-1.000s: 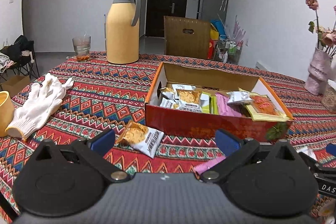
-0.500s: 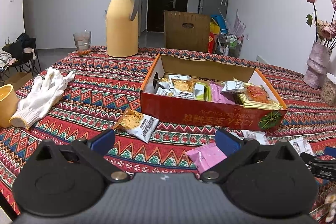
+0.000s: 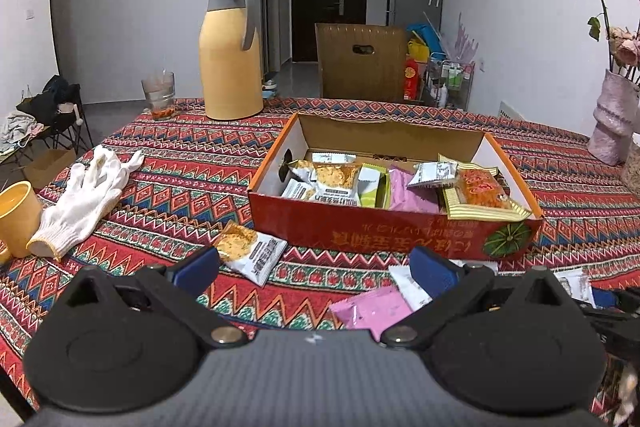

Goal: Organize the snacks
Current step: 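Grasp another white packet with the right gripper, then grasp a gold cracker packet with the left gripper while the right gripper holds its packet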

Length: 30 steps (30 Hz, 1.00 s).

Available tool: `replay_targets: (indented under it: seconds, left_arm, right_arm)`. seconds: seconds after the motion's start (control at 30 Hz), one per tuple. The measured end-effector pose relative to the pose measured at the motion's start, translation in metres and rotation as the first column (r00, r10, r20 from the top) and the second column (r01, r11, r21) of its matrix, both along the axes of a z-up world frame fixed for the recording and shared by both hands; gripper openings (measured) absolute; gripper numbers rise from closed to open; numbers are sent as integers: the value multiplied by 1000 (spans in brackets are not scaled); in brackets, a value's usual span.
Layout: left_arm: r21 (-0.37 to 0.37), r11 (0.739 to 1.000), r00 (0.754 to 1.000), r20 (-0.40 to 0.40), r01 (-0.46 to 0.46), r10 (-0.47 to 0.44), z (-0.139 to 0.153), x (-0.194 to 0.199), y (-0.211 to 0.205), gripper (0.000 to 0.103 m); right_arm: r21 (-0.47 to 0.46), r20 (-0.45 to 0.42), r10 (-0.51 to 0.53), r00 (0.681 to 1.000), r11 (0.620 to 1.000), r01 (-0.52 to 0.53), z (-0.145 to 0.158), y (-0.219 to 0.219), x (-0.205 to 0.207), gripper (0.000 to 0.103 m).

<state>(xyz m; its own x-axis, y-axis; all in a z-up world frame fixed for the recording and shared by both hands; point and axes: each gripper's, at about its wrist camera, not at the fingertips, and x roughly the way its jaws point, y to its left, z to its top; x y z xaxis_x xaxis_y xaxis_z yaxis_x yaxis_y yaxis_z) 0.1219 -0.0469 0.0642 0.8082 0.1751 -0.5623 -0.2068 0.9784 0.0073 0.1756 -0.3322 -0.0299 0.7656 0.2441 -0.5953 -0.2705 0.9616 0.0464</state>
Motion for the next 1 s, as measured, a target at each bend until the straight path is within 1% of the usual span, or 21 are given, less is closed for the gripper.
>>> replay_targets:
  seconds: [0.13,0.23,0.4,0.6,0.7,0.9,1.0]
  left_arm:
    - [11,1000,1000,-17,-14,14,1,12,-3,103]
    - [23,999,999,-38,-33,33,-2,21,3,103]
    - [32,997,995,-77,-65,68,-9,35,28,103]
    - [32,997,983,-163,-76,80,-33,60,58,103]
    - [10,997,978,-192,-75,76,-47,73,72,103]
    - [-21,998,971,-232,-57,50,-67,96,95,103]
    - [-38,999,971,-240,-27,17,-74,105,101,103]
  right_arm:
    - [47,68,28,997,998,-31,16,-6,-16,40]
    - [67,84,39,996,997,-44,23,-6,-22,40]
    - [88,100,31,994,995,-40,32,-2,-24,40]
    - [155,65,-1,998,988,-9,28,6,-13,40]
    - [178,53,-20,998,984,10,23,11,-8,40]
    - [181,72,-76,995,981,62,20,24,-4,40]
    - [170,85,-110,990,981,95,19,27,-5,40]
